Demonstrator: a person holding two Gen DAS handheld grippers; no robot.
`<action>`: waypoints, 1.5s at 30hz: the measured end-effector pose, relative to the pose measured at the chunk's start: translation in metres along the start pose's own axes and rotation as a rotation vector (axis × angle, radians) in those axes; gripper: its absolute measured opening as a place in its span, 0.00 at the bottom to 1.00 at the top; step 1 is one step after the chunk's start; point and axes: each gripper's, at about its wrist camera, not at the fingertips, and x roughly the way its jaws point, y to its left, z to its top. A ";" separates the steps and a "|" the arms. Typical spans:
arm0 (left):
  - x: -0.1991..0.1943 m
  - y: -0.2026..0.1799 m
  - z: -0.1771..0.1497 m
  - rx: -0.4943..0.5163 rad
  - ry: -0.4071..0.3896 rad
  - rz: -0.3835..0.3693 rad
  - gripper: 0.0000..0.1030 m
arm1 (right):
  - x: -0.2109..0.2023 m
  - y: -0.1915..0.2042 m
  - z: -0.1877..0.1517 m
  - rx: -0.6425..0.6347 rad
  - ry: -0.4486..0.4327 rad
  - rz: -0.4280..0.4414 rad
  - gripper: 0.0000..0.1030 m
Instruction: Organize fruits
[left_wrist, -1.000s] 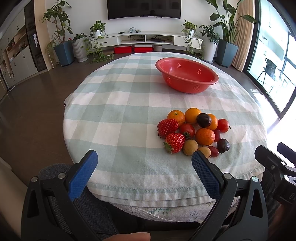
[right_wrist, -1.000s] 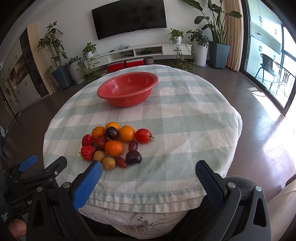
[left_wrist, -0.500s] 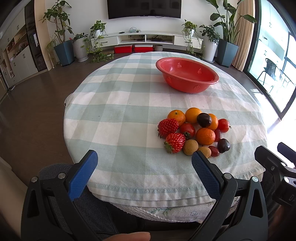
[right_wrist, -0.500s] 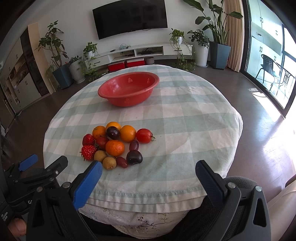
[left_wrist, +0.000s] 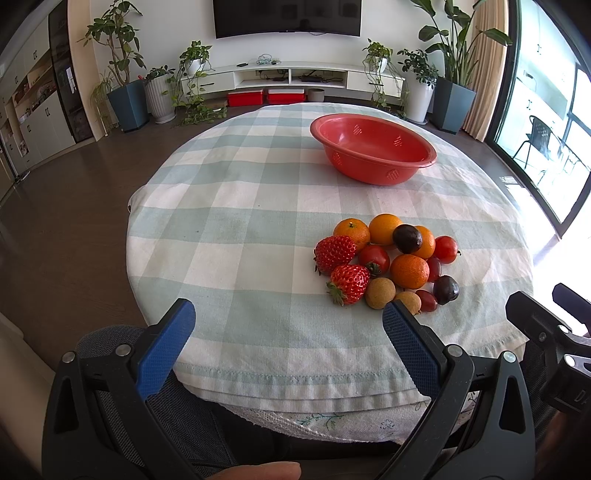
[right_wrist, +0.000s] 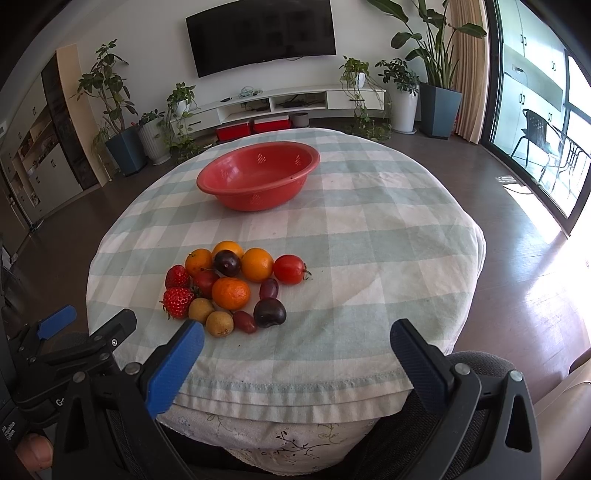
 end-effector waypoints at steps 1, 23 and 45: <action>0.000 0.000 0.000 0.000 0.000 0.001 1.00 | 0.000 0.000 0.000 0.000 0.000 0.000 1.00; 0.007 0.011 -0.008 -0.019 -0.006 0.001 1.00 | 0.010 0.003 -0.012 0.022 0.022 0.020 1.00; 0.046 0.035 0.031 0.166 0.045 -0.311 1.00 | 0.038 -0.025 -0.006 0.091 0.122 0.243 0.94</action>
